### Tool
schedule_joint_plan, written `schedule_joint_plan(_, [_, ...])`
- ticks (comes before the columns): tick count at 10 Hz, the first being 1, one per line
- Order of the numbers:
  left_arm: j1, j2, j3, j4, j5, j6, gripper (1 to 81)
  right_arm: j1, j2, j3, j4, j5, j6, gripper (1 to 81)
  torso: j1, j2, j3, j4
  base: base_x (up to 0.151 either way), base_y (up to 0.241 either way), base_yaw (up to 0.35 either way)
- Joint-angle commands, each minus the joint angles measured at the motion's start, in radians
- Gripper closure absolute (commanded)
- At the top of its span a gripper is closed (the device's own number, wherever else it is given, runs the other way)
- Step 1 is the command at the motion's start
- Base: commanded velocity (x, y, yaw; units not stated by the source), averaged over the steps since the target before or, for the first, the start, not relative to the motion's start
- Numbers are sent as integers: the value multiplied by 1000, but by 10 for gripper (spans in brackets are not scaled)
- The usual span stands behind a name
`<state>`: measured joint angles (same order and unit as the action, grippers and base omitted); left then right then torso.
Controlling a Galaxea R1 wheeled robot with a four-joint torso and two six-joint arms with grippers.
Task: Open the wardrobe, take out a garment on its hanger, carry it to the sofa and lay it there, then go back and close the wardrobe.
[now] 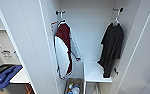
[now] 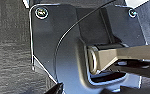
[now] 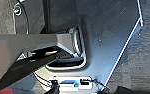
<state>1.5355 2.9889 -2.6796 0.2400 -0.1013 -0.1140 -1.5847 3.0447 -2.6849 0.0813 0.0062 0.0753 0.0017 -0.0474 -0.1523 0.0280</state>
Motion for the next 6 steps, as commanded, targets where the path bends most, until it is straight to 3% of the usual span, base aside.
schedule_joint_plan(1, [-30,-2,0,4,54,-4,10,30,-1,4,-3,-68,-3,10,0,0,0,0,0,0,0])
schedule_joint_plan(6, [-30,-1,1,7,54,-4,10,31,4,1,-3,-68,-17,10,0,0,0,0,0,0,0])
